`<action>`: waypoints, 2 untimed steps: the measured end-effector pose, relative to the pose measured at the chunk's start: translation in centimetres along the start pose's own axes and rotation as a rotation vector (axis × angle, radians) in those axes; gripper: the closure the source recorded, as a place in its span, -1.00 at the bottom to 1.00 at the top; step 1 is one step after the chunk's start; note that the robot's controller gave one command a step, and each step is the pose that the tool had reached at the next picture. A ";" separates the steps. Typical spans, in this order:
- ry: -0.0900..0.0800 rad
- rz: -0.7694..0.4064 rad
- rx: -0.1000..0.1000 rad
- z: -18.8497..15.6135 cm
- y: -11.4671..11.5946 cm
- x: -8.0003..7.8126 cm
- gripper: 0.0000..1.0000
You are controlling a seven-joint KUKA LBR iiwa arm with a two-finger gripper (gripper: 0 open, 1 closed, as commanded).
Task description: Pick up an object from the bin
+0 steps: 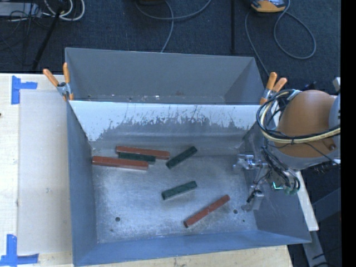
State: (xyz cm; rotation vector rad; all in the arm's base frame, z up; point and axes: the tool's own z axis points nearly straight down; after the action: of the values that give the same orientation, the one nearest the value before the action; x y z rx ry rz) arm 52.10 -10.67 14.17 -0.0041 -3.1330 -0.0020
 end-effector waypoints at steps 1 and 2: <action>-0.002 -0.551 -0.001 7.4 5.6 1.6 -1.00; -0.005 -0.554 0.002 7.3 5.5 1.5 1.00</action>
Offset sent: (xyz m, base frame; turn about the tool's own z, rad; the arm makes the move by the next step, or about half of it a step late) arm -0.0152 0.0539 -0.0717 -0.5510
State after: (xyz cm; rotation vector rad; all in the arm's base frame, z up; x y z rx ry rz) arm 50.53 -5.16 6.90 0.8538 -3.0204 -0.0024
